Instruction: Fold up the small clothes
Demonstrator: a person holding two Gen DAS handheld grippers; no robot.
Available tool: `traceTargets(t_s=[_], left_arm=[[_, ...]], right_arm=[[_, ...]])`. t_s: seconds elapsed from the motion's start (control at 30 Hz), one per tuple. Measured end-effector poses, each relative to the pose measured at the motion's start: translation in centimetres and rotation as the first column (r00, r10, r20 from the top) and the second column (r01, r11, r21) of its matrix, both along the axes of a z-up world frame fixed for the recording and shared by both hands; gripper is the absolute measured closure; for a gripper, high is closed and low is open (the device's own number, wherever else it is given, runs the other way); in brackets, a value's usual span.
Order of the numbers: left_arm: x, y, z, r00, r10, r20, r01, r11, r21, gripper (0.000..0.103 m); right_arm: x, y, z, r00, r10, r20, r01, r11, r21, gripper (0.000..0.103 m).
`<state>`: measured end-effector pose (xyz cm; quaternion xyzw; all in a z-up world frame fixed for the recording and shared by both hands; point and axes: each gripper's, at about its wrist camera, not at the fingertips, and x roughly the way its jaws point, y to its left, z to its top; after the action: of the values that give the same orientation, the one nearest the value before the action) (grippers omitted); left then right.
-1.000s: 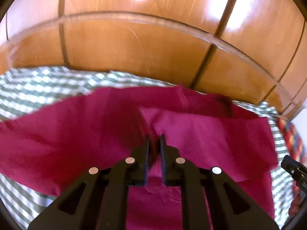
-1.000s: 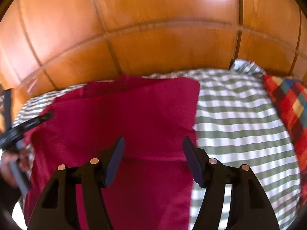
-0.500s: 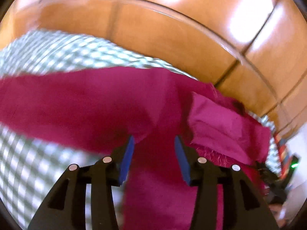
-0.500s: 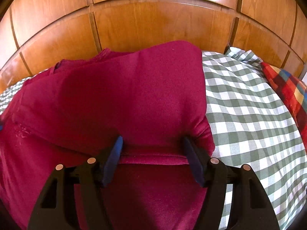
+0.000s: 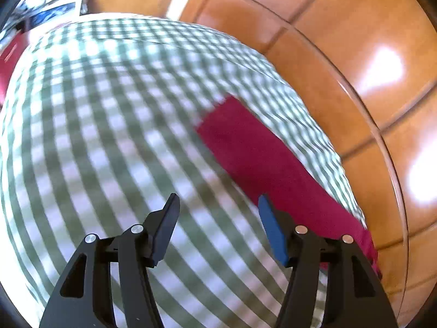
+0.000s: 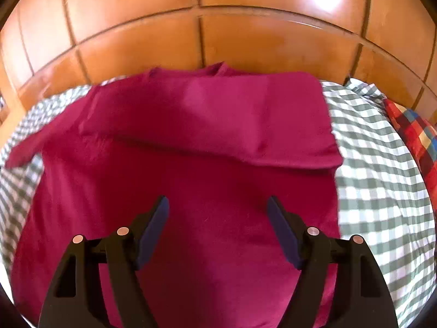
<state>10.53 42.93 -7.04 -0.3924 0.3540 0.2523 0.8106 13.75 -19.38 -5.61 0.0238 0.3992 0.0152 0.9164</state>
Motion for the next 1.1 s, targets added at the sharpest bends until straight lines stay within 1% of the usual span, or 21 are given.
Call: traceTargets(t_s=[0.07, 0.1, 0.17, 0.23, 0.33, 0.37, 0.4, 0.47, 0.5, 0.53, 0.57, 0.63, 0.67, 0.73, 0.77, 0.8, 0.83, 0.9, 0.93, 1.03, 1.1], left_arm=[[0.1, 1.4, -0.6, 1.0, 0.027, -0.007, -0.027, 0.999, -0.023, 0.044], [0.1, 2.1, -0.9, 0.999, 0.044, -0.012, -0.045, 0.998, -0.036, 0.044], [0.6, 3.4, -1.2, 0.998, 0.067, -0.004, -0.067, 0.996, -0.062, 0.044], [0.9, 4.3, -1.2, 0.997, 0.08, 0.002, -0.08, 0.995, -0.057, 0.044], [1.8, 4.8, -1.3, 0.995, 0.098, -0.019, -0.099, 0.993, -0.061, 0.044], [2.2, 4.9, -1.0, 0.996, 0.09, -0.025, -0.091, 0.995, -0.047, 0.045], [2.6, 4.8, -0.7, 0.997, 0.078, -0.031, -0.079, 0.996, -0.034, 0.048], [4.0, 4.5, -0.8, 0.997, 0.037, -0.066, -0.038, 0.999, -0.019, 0.062], [4.8, 4.6, -1.0, 0.995, 0.029, -0.097, -0.03, 1.0, -0.006, 0.068], [5.4, 4.6, -1.2, 0.992, 0.025, -0.121, -0.024, 1.0, 0.012, 0.088], [6.0, 4.3, -1.2, 0.993, 0.005, -0.118, -0.004, 1.0, 0.01, 0.095], [6.5, 3.5, -0.6, 0.994, -0.001, -0.105, 0.004, 1.0, 0.029, 0.096], [6.9, 2.9, 0.1, 0.997, -0.019, -0.077, 0.021, 0.999, 0.034, 0.096], [7.5, 1.5, 1.2, 0.998, -0.061, -0.025, 0.061, 0.998, 0.009, 0.095], [7.9, 0.4, 2.1, 0.995, -0.096, 0.016, 0.096, 0.995, -0.006, 0.097], [8.3, -0.7, 2.9, 0.99, -0.131, 0.057, 0.132, 0.991, -0.012, 0.097], [8.6, -2.0, 3.9, 0.981, -0.171, 0.096, 0.172, 0.985, -0.003, 0.098], [9.4, -5.8, 6.3, 0.95, -0.273, 0.152, 0.267, 0.962, 0.06, 0.103], [10.0, -8.6, 7.6, 0.923, -0.342, 0.178, 0.33, 0.939, 0.094, 0.103], [10.6, -14.5, 9.6, 0.853, -0.471, 0.224, 0.447, 0.881, 0.154, 0.103], [10.9, -19.2, 10.4, 0.79, -0.562, 0.247, 0.534, 0.827, 0.175, 0.103]], right_arm=[[0.0, 0.8, -1.2, 1.0, 0.001, -0.031, -0.002, 1.0, -0.009, 0.03], [-0.1, 1.0, -1.7, 1.0, -0.001, -0.027, 0.001, 1.0, -0.024, 0.026], [-0.3, 1.5, -2.2, 1.0, 0.0, -0.007, -0.001, 0.999, -0.049, 0.022], [-0.4, 2.0, -2.5, 1.0, -0.005, -0.012, 0.004, 0.997, -0.071, 0.02], [-0.1, 1.6, -2.7, 1.0, -0.005, -0.016, 0.004, 0.998, -0.063, 0.018], [0.0, 1.5, -2.6, 1.0, -0.004, -0.016, 0.003, 0.998, -0.058, 0.018], [0.0, 1.5, -2.7, 1.0, -0.003, -0.016, 0.002, 0.999, -0.054, 0.018], [-0.1, 1.6, -2.7, 1.0, -0.002, -0.014, 0.002, 0.999, -0.052, 0.017], [0.0, 1.6, -2.7, 1.0, -0.003, -0.013, 0.002, 0.999, -0.054, 0.017], [0.0, 1.6, -2.7, 1.0, -0.003, -0.013, 0.002, 0.998, -0.055, 0.016], [-0.1, 1.7, -2.7, 1.0, -0.003, -0.011, 0.002, 0.998, -0.056, 0.016], [-0.1, 1.8, -2.7, 1.0, -0.003, -0.01, 0.002, 0.998, -0.055, 0.016], [-0.2, 1.8, -2.7, 1.0, -0.002, -0.009, 0.002, 0.999, -0.055, 0.016], [-0.1, 1.7, -2.7, 1.0, -0.001, -0.009, 0.001, 0.999, -0.052, 0.016], [-0.1, 1.7, -2.7, 1.0, -0.001, -0.009, 0.001, 0.999, -0.051, 0.016], [-0.1, 1.7, -2.7, 1.0, -0.001, -0.008, 0.0, 0.999, -0.05, 0.016], [-0.1, 1.7, -2.7, 1.0, -0.001, -0.007, 0.0, 0.999, -0.049, 0.016], [-0.2, 1.6, -2.7, 1.0, 0.0, -0.006, 0.0, 0.999, -0.045, 0.016], [-0.2, 1.6, -2.7, 1.0, 0.0, -0.006, 0.0, 0.999, -0.044, 0.016], [-0.2, 1.5, -2.7, 1.0, 0.002, -0.004, -0.002, 0.999, -0.035, 0.016], [-0.2, 1.4, -2.7, 1.0, 0.003, -0.003, -0.003, 1.0, -0.027, 0.016]])
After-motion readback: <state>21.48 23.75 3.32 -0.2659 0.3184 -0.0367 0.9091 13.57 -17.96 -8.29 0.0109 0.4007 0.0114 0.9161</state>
